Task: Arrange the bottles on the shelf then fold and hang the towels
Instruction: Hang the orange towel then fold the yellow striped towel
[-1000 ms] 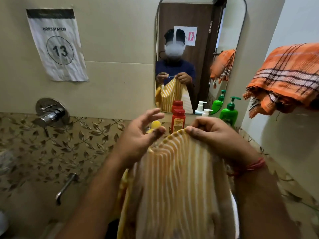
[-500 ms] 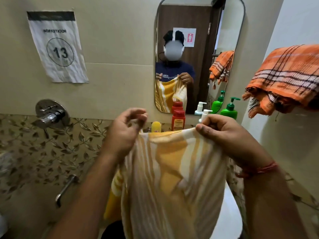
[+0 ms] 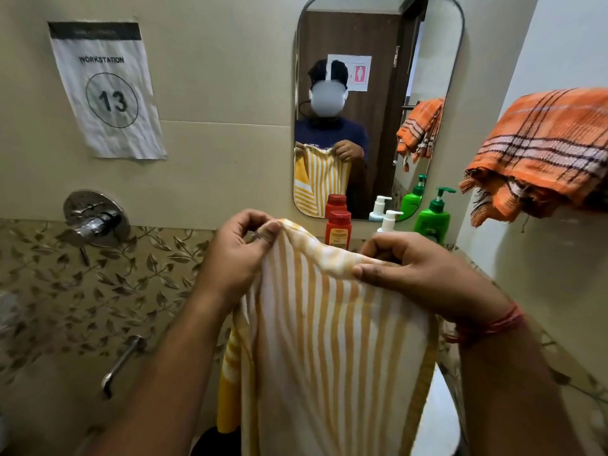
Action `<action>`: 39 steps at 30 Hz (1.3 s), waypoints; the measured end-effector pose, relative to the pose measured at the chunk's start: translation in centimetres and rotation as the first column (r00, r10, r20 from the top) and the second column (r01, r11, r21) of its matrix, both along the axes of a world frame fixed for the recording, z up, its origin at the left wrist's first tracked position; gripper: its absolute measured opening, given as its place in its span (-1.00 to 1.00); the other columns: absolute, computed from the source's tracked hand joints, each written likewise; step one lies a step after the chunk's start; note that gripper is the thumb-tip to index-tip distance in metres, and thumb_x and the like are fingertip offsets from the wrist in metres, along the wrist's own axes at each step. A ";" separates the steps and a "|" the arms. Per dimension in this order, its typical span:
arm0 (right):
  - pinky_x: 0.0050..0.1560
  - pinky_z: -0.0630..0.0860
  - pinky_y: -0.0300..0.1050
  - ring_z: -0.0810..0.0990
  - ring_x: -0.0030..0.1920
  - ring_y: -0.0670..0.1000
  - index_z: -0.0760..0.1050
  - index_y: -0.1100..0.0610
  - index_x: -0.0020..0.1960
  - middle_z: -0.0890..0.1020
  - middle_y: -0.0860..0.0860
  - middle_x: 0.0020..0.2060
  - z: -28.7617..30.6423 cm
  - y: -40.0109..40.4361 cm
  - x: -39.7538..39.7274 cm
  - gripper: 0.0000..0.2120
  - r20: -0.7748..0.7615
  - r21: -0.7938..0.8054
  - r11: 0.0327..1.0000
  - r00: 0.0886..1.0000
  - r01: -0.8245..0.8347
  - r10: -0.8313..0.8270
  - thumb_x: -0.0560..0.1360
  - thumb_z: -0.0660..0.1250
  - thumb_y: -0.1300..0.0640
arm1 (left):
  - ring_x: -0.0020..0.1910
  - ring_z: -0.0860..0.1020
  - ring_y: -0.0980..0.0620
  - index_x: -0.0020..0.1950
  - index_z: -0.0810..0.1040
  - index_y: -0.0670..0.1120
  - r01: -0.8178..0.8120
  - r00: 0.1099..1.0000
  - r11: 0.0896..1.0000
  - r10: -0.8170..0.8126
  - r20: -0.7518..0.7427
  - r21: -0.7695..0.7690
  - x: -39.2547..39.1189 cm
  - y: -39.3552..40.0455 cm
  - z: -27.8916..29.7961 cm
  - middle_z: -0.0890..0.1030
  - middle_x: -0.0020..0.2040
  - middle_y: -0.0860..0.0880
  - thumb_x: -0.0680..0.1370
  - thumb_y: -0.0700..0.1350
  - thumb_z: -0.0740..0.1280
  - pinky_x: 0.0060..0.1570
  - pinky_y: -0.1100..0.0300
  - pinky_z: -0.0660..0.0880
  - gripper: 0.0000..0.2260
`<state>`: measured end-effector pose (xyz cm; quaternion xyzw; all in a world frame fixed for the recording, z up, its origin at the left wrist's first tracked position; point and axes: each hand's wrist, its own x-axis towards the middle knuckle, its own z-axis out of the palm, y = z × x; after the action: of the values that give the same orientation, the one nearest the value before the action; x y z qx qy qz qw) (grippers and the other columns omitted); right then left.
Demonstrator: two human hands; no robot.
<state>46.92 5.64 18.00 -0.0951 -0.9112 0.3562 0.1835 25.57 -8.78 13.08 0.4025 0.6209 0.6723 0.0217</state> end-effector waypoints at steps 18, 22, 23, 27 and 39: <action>0.11 0.57 0.02 0.67 0.00 0.07 0.60 0.15 0.13 0.68 0.09 -0.01 -2.0 -0.4 -2.1 -0.67 0.064 -0.390 0.919 0.994 -0.058 0.089 0.47 0.38 -0.05 | -0.10 0.60 0.15 0.15 0.63 0.07 0.319 0.929 0.939 -0.337 -0.155 -0.129 3.9 0.5 1.5 0.58 -0.05 0.02 0.59 -0.23 0.37 -0.09 0.18 0.60 -0.77; -0.21 0.54 -0.24 0.59 -0.24 -0.10 0.55 0.19 -0.10 0.60 -0.04 -0.28 -2.0 -0.1 -1.6 -0.73 -0.049 -0.441 0.897 0.999 -0.013 -0.010 0.41 0.40 -0.02 | -0.07 0.61 0.17 0.08 0.65 0.12 0.250 0.966 0.967 -0.253 -0.059 -0.051 3.0 0.5 1.2 0.63 -0.06 0.05 0.57 -0.18 0.39 -0.12 0.27 0.56 -0.80; -0.28 0.53 -0.27 0.58 -0.28 -0.11 0.52 0.18 -0.13 0.59 -0.05 -0.32 -2.1 0.0 -1.4 -0.75 -0.080 -0.487 0.874 0.996 -0.005 -0.039 0.41 0.39 -0.02 | -0.06 0.60 0.16 0.04 0.66 0.15 0.203 0.979 0.979 -0.204 -0.029 -0.020 2.6 0.7 0.9 0.63 -0.07 0.06 0.57 -0.17 0.40 -0.12 0.28 0.53 -0.80; -0.37 0.52 -0.18 0.58 -0.35 -0.06 0.52 0.17 -0.12 0.59 -0.03 -0.36 -2.2 0.4 -0.7 -0.75 -0.173 -0.574 0.819 0.972 0.032 -0.159 0.39 0.37 -0.02 | -0.06 0.62 0.17 -0.01 0.65 0.16 0.022 0.998 1.000 -0.022 0.052 -0.002 1.6 1.1 0.4 0.66 -0.11 0.17 0.58 -0.13 0.42 -0.03 0.16 0.56 -0.84; -0.14 0.62 -0.10 0.70 -0.11 0.07 0.57 0.24 0.05 0.70 0.13 -0.16 -2.1 -2.9 -1.8 -0.86 -0.303 -0.308 0.926 0.945 -0.218 0.122 0.51 0.34 0.22 | -0.16 0.56 0.11 0.05 0.61 0.02 0.177 0.979 0.983 -0.172 0.107 -0.037 4.4 1.5 2.7 0.57 -0.16 0.06 0.63 0.17 0.16 -0.10 0.13 0.49 -0.68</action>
<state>45.13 2.74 15.95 0.0061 -0.8066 0.5315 0.2586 29.93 -7.27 15.76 0.4194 0.5965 0.6733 0.1222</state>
